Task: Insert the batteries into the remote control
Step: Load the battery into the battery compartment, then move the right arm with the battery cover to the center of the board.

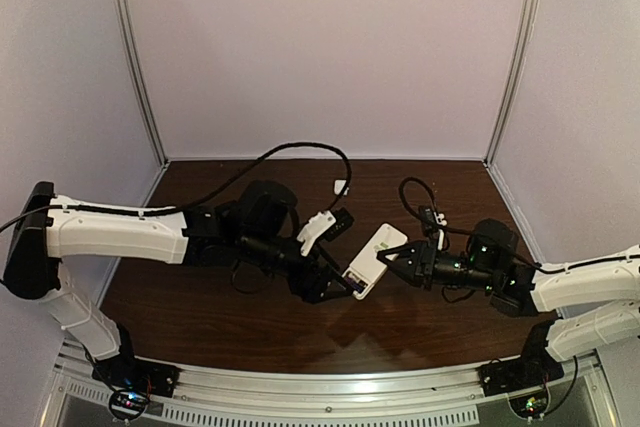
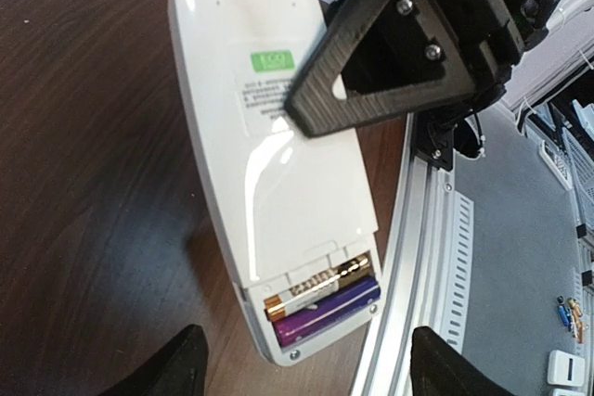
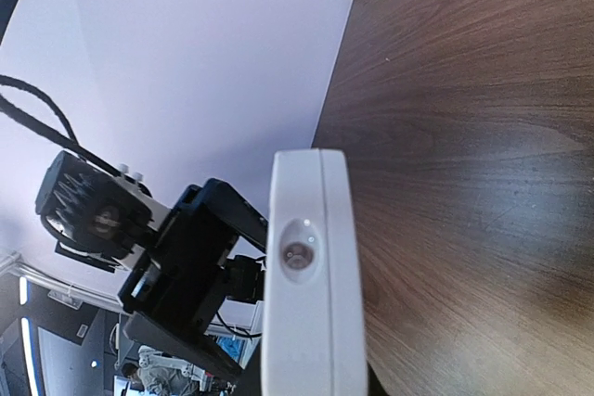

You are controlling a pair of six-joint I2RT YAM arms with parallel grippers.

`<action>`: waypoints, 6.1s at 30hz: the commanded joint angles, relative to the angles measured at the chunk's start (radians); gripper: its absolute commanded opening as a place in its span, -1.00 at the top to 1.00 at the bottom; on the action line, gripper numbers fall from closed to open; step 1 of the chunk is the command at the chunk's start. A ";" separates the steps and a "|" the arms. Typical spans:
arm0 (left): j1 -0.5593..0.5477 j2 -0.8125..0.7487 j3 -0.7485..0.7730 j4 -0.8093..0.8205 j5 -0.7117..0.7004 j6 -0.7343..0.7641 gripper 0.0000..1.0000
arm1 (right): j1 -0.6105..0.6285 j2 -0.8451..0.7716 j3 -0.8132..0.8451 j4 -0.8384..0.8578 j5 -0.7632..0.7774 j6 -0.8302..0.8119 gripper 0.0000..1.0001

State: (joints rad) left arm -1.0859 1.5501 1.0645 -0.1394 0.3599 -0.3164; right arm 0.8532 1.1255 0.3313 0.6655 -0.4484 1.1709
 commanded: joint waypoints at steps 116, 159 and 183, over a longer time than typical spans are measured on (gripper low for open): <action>0.427 1.160 1.455 -0.367 -0.494 0.139 -0.43 | -0.407 -0.254 0.033 -0.362 -0.194 -0.188 1.00; 0.535 0.768 0.955 -0.164 -0.259 0.086 -0.95 | -0.485 1.060 1.161 -0.317 -0.060 -0.451 1.00; 0.535 0.768 0.923 -0.103 -0.239 0.066 -0.95 | -0.502 1.250 1.402 -0.324 -0.048 -0.433 1.00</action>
State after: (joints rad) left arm -0.5552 2.3878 2.0075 -0.2882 0.1333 -0.2584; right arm 0.3576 2.3295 1.6558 0.3508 -0.5140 0.7544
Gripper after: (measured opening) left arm 0.974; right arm 0.166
